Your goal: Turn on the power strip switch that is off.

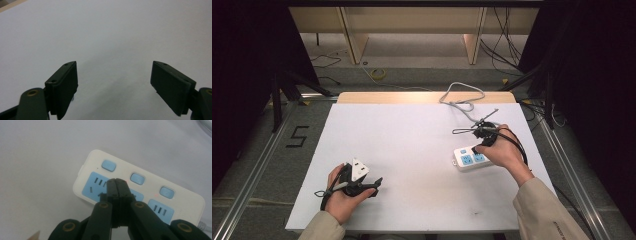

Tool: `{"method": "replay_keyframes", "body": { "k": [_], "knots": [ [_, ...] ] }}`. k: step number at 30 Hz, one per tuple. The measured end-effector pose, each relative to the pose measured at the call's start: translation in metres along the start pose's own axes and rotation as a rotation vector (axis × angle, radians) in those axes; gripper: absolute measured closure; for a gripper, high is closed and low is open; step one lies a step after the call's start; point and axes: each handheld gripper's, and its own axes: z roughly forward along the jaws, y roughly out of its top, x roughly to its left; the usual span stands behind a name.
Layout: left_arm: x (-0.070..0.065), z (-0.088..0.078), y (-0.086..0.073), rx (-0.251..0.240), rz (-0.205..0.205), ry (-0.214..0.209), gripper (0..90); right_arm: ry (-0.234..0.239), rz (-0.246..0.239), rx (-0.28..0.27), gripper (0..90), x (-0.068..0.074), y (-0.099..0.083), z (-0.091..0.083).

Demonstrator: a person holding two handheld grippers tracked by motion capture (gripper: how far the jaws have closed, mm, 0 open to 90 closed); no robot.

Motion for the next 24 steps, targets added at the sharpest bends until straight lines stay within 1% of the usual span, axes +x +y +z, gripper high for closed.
{"method": "replay_keyframes", "body": {
  "k": [19, 20, 24],
  "knots": [
    [0.000, 0.000, 0.000, 0.001, 0.000, 0.000, 21.7, -0.007, -0.017, 0.015, 90.0, 0.002, 0.012, 0.007],
    [0.000, 0.000, 0.000, 0.001, 0.000, 0.000, 21.7, -0.006, -0.010, 0.016, 90.0, 0.003, 0.012, 0.007],
    [0.000, 0.000, 0.000, 0.001, 0.001, 0.000, 21.7, -0.005, -0.011, 0.018, 90.0, 0.003, 0.014, 0.008]
  ]
}}
